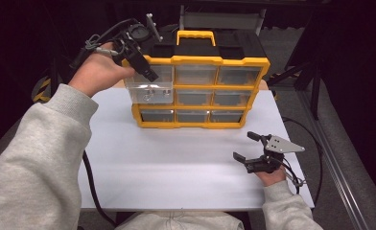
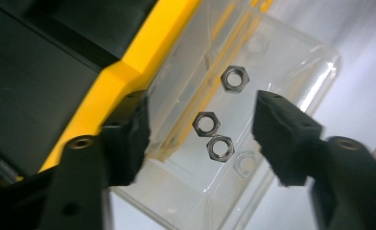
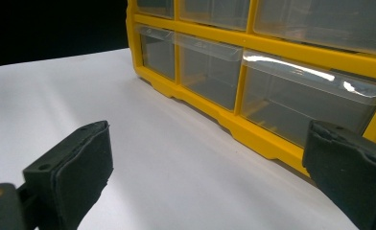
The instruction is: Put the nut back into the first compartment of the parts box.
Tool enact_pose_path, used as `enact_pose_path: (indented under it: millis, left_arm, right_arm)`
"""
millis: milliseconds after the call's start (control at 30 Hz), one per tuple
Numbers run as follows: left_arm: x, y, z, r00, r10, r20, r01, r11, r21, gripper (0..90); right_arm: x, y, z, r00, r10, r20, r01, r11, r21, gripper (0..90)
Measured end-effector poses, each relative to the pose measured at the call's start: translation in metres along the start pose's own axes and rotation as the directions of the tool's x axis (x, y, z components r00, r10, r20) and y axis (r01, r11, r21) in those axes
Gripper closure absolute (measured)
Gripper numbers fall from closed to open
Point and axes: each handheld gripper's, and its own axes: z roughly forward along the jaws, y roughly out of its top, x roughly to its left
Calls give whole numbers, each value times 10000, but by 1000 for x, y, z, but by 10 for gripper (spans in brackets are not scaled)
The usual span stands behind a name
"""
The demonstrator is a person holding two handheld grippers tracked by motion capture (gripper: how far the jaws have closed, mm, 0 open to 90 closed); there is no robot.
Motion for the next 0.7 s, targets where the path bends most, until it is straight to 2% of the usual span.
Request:
enact_pose_path:
  millis: [33,167,300,433,600,633,667,700]
  left_arm:
    - [-1,-2,-4,10000,-33,5,33,9999,-165,365]
    - [-4,-12,-19,10000,-18,30,21,9948,-1014,255]
    - [-6,-22,-31,10000,9,-92,-26,9829,-1842,185]
    - [-11,-35,-40,9996,161,-247,-221,9644,-2635,155]
    - [-17,-53,-43,9993,372,-74,-375,9413,-3356,143]
    - [-20,-60,-43,9990,450,-28,-431,9334,-3563,146]
    - [-20,-60,-43,9990,450,-28,-431,9334,-3563,139]
    - [-23,-66,-42,9990,445,-43,-429,9254,-3765,139]
  right_arm:
    - [0,0,0,10000,0,0,0,10000,0,39]
    - [0,0,0,10000,17,12,-17,10000,24,39]
    - [0,0,-1,10000,27,12,-27,10000,-23,39]
    - [0,0,-1,10000,14,19,-14,10000,-33,39]
    - [0,1,-1,10000,14,21,-14,10000,-43,39]
    - [0,1,-2,10000,16,18,-16,10000,-48,39]
    - [0,1,-2,10000,16,18,-16,10000,-48,39]
    - [0,1,-2,10000,14,67,-14,10000,-43,39]
